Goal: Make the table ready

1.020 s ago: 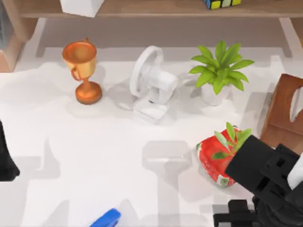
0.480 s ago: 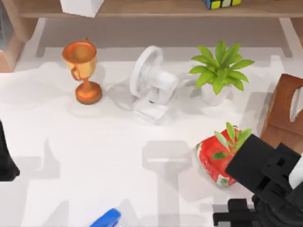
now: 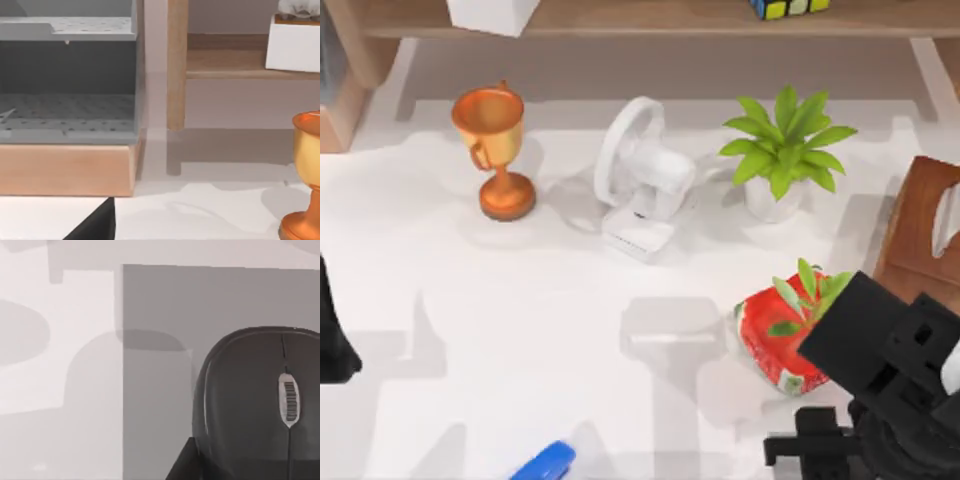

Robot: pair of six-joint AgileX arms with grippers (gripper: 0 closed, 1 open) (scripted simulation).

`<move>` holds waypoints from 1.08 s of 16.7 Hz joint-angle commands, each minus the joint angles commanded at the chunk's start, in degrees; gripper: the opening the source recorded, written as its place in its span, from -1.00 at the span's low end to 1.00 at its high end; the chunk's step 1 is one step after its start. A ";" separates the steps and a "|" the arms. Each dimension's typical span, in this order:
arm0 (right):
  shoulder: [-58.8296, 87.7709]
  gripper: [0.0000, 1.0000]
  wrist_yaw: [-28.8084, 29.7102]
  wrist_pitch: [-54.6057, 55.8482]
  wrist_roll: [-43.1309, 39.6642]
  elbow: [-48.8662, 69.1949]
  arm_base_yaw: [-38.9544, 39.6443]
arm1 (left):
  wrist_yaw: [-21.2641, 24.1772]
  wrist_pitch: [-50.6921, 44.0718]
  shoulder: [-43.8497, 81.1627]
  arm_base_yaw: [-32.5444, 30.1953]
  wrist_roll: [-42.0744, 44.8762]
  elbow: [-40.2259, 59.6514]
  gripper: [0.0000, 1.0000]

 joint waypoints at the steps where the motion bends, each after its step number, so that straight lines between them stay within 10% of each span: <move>1: -0.18 -1.00 0.02 0.15 -0.01 0.14 0.02 | 0.00 0.00 0.00 0.00 0.00 0.00 1.00; 18: 3.74 -1.00 0.00 1.82 0.14 -2.81 -0.12 | 0.00 0.00 0.00 0.00 0.00 0.00 1.00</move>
